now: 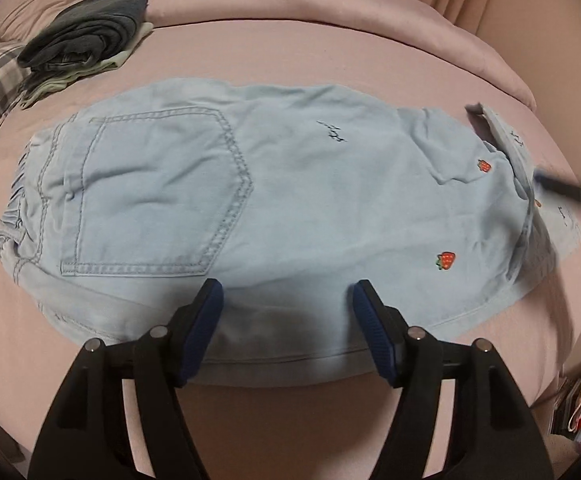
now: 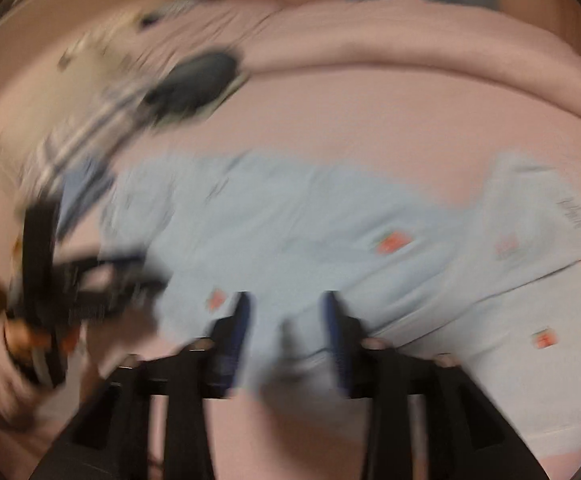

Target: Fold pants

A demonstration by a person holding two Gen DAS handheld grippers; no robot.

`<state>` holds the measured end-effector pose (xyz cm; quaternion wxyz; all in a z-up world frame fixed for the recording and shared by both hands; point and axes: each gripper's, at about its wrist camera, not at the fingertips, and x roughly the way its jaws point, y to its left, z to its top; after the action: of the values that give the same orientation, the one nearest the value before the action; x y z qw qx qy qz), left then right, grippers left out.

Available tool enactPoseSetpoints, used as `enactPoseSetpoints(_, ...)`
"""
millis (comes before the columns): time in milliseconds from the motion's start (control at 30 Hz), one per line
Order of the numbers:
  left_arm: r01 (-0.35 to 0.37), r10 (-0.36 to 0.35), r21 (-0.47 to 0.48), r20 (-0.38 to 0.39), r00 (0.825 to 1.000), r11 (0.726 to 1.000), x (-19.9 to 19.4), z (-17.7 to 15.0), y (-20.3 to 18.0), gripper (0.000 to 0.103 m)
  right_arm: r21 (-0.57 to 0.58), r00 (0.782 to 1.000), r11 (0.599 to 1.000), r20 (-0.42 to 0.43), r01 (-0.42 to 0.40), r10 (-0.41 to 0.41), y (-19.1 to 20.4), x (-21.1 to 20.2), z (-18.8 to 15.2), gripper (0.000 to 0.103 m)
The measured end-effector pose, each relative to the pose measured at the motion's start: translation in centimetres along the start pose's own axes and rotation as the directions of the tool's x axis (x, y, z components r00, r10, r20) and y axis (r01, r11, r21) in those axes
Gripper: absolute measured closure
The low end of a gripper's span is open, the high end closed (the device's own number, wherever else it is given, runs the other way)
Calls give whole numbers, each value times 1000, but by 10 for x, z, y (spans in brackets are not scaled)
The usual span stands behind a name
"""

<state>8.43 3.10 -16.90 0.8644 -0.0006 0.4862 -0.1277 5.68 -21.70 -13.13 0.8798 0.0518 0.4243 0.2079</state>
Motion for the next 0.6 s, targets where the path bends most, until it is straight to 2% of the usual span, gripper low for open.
enactPoseSetpoints(33,5,-5,0,1,1000,1000,0,2,-2,35,52,998,997,29,50,-52,-14,-5,10,38)
enactPoseSetpoints(67,25,-25,5,6,1000,1000,-2,4,-5,35,100,994,990,43,101,-105,-27,-8,19,38)
enactPoseSetpoints(100,45,-45,13,11,999,999,-4,8,-12,35,161,983,972,37,172,-180,-45,-7,31,38)
enactPoseSetpoints(167,90,-91,51,17,996,995,-6,12,-27,35,232,964,937,-12,260,-264,-68,4,48,38)
enactPoseSetpoints(233,147,-149,100,11,989,984,-5,15,-45,35,287,953,909,-57,302,-299,-85,19,61,38)
enactPoseSetpoints(333,255,-254,148,-23,967,956,1,18,-72,35,318,952,897,-97,307,-292,-97,44,76,38)
enactPoseSetpoints(400,277,-276,192,-31,961,942,5,20,-89,35,311,941,889,-128,337,-312,-100,57,79,38)
enactPoseSetpoints(433,267,-268,233,-27,963,935,8,19,-99,35,303,924,874,-164,379,-344,-104,63,78,40)
enactPoseSetpoints(500,270,-267,275,-49,962,923,16,17,-111,36,290,906,861,-194,418,-375,-110,68,74,68)
enactPoseSetpoints(533,274,-265,284,-69,962,919,22,16,-115,37,284,908,865,-198,414,-369,-118,62,70,91)
enactPoseSetpoints(567,258,-244,292,-86,966,921,30,15,-120,37,285,911,868,-197,407,-362,-120,60,68,97)
enactPoseSetpoints(600,243,-226,303,-92,970,922,34,14,-122,38,298,920,872,-176,389,-350,-123,51,64,98)
